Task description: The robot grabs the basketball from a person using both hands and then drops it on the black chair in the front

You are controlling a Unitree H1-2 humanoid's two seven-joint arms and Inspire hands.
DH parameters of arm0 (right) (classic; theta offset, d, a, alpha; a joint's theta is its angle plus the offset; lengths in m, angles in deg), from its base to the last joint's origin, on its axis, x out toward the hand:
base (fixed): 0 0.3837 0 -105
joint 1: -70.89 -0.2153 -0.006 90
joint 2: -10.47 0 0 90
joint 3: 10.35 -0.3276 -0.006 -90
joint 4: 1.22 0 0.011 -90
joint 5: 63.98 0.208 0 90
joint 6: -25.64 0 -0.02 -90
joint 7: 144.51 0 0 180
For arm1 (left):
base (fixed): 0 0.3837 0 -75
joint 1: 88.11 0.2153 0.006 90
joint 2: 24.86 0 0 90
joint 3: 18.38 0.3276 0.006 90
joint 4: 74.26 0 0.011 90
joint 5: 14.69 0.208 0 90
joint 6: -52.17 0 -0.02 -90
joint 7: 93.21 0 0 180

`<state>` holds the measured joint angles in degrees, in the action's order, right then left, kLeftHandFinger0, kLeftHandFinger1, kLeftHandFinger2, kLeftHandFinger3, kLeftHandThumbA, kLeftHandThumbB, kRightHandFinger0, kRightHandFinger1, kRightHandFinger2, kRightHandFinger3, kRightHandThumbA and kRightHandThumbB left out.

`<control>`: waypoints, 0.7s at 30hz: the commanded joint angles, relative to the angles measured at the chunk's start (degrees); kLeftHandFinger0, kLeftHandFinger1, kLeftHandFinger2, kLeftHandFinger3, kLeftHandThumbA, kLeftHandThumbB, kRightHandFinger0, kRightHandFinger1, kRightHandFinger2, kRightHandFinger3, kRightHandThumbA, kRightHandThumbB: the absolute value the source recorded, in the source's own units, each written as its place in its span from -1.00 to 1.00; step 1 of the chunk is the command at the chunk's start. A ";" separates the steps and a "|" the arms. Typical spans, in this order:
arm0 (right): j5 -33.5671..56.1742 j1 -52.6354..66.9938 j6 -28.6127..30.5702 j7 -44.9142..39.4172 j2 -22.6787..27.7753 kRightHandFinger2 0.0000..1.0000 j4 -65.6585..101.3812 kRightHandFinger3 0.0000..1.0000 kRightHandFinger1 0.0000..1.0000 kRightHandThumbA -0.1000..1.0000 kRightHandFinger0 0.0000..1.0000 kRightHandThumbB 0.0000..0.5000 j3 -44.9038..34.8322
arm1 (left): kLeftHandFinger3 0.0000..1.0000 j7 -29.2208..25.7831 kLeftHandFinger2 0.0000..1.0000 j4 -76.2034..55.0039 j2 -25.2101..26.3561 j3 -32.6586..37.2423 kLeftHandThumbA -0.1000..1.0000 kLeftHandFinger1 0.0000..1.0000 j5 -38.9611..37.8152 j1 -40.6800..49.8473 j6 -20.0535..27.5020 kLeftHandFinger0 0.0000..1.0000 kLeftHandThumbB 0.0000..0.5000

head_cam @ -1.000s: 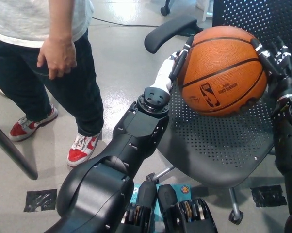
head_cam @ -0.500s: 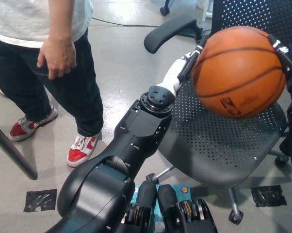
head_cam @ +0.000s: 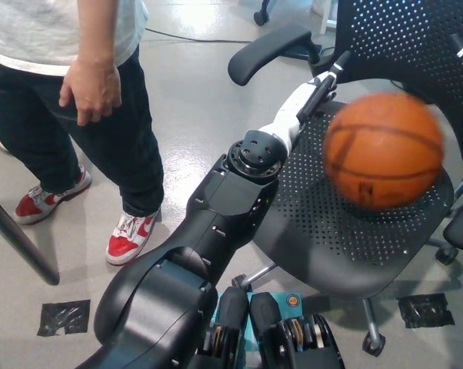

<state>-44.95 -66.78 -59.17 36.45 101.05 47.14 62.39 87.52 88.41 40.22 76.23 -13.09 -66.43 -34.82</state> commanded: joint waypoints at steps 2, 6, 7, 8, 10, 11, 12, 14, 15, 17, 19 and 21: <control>-1.10 -4.03 3.61 -1.61 1.88 1.00 4.15 1.00 1.00 1.00 1.00 0.59 0.71 | 1.00 1.57 1.00 -3.08 1.27 -0.38 1.00 1.00 -0.16 -3.11 2.67 1.00 0.54; -0.39 -2.83 2.32 -1.88 1.13 1.00 9.57 1.00 1.00 1.00 1.00 0.53 0.75 | 1.00 2.53 1.00 -5.46 2.12 -0.21 1.00 1.00 -0.10 -2.15 3.09 1.00 0.60; -0.31 -2.51 1.62 -1.77 1.02 1.00 11.09 1.00 1.00 1.00 1.00 0.54 0.79 | 1.00 2.71 1.00 -6.74 2.37 -0.33 1.00 1.00 -0.25 -1.69 2.76 1.00 0.63; -0.26 -2.12 1.08 -1.90 0.99 1.00 12.81 1.00 1.00 1.00 1.00 0.49 0.96 | 1.00 3.31 1.00 -9.68 2.87 -0.15 1.00 1.00 -0.21 -0.51 2.23 1.00 0.56; -0.31 -1.31 -0.21 -1.98 1.09 1.00 16.02 1.00 1.00 1.00 1.00 0.46 1.34 | 1.00 4.08 1.00 -14.13 3.50 0.32 1.00 1.00 0.04 1.24 1.70 1.00 0.47; -0.42 -0.62 -1.14 -1.99 1.13 1.00 18.45 1.00 1.00 1.00 1.00 0.46 1.61 | 1.00 4.51 1.00 -17.77 3.95 0.74 1.00 1.00 0.34 2.55 0.69 1.00 0.42; -1.02 -0.02 -1.60 -1.83 1.28 1.00 20.75 1.00 1.00 1.00 1.00 0.52 2.05 | 1.00 5.44 1.00 -22.85 4.69 1.36 1.00 1.00 0.60 4.56 -0.13 1.00 0.45; -1.47 0.56 -1.98 -1.92 1.52 1.00 22.83 1.00 1.00 1.00 1.00 0.58 2.60 | 1.00 6.46 1.00 -27.48 5.10 1.31 1.00 1.00 -0.21 6.39 -1.02 1.00 0.48; -1.10 1.80 -4.15 -2.59 1.77 1.00 26.82 1.00 1.00 1.00 1.00 0.64 3.29 | 1.00 7.26 1.00 -33.77 5.74 1.70 1.00 1.00 -0.32 9.02 -2.57 1.00 0.44; -3.03 5.28 -6.49 -2.17 1.69 1.00 34.94 1.00 1.00 1.00 1.00 0.48 4.98 | 1.00 9.59 1.00 -47.60 7.57 2.64 1.00 1.00 -1.12 15.42 -5.77 1.00 0.29; -3.77 8.96 -6.80 -3.41 2.26 1.00 41.28 1.00 1.00 1.00 1.00 0.38 6.26 | 1.00 10.51 1.00 -56.90 8.49 3.26 1.00 1.00 -1.67 20.37 -7.44 1.00 0.26; -4.41 15.05 -6.25 -4.58 2.54 1.00 49.67 1.00 1.00 1.00 1.00 0.32 7.38 | 1.00 11.48 1.00 -67.31 10.07 3.57 1.00 1.00 -3.00 27.32 -6.69 1.00 0.20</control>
<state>-46.00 -59.76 -61.48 36.03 101.04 73.19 65.48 92.15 52.22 45.78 77.51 -13.12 -50.17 -36.57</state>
